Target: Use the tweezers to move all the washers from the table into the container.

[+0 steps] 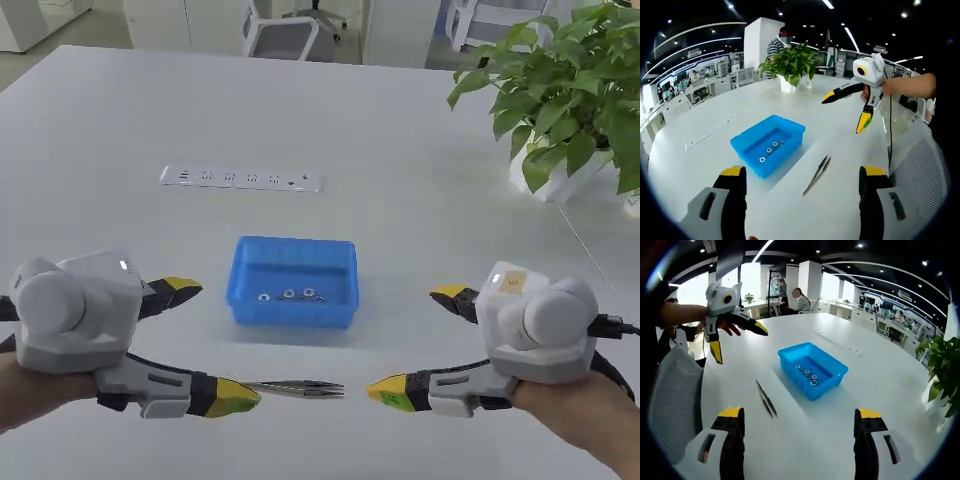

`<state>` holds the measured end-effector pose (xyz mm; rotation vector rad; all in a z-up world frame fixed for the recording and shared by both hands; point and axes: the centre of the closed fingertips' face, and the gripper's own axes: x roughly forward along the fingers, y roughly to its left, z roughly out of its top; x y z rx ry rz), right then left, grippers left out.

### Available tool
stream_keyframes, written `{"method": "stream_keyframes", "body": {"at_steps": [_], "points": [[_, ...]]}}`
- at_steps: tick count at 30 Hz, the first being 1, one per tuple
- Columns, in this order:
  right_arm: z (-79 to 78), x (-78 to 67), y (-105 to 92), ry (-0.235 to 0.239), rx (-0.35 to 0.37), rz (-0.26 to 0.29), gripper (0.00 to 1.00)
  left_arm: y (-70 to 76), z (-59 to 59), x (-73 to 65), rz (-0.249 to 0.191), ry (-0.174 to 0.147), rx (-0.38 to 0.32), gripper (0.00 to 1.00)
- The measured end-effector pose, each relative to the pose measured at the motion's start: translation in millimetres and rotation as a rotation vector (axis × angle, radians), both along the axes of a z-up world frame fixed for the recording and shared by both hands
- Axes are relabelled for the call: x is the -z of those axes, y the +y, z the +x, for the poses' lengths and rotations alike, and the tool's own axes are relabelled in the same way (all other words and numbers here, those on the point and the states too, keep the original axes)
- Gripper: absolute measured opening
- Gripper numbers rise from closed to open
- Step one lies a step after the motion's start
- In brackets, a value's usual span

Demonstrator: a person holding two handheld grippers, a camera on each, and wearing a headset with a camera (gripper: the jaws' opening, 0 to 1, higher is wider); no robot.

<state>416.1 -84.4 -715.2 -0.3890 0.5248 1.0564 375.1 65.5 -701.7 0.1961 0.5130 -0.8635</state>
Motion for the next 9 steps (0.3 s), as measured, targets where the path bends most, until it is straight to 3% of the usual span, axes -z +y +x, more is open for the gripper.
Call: {"method": "stream_keyframes", "body": {"at_steps": [4,9], "points": [[-0.2,-0.3,1.4,-0.008,0.008,0.001,1.00,-1.6,-0.1,-2.8,-0.006,-0.008,-0.001,0.99],[-1.4,1.2,1.0,0.001,0.017,-0.006,1.00,2.4,2.6,-5.0,-0.006,-0.019,-0.034,0.99]]}}
